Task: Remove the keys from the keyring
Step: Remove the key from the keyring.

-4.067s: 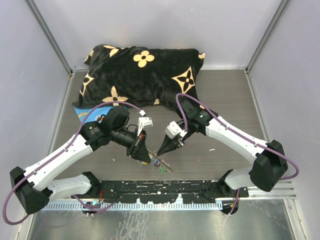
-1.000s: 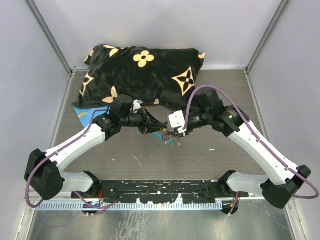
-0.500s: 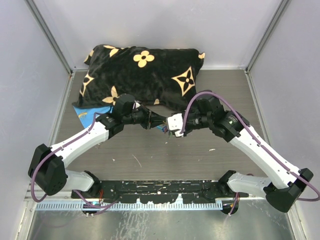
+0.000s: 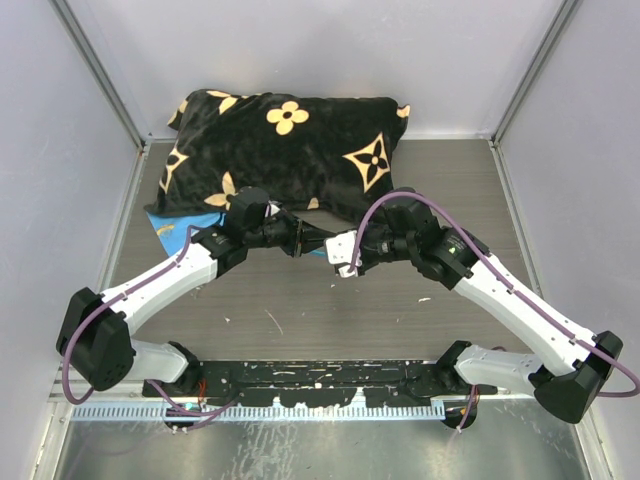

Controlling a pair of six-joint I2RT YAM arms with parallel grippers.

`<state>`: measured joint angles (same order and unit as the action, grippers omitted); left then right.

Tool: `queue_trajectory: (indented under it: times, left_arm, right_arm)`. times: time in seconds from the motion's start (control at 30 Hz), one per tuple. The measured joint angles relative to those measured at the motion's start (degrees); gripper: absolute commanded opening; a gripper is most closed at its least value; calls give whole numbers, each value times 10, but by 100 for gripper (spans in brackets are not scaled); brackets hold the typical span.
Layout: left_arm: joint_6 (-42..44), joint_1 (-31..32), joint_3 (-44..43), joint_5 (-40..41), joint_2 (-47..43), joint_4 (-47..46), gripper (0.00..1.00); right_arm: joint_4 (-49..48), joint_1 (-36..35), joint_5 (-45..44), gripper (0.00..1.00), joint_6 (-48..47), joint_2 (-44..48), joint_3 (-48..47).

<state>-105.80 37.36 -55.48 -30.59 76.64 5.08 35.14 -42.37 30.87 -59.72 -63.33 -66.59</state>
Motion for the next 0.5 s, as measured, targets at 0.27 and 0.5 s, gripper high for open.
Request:
queue_trajectory:
  times: [0.27,0.5]
  left_arm:
    - [-1,0,0,4,0,-2,0]
    - [-1,0,0,-2,0,-3,0]
  right_arm:
    - [-3,-4,-17,35,0,1,0]
    - [38,-6,3,34,-5,1,-26]
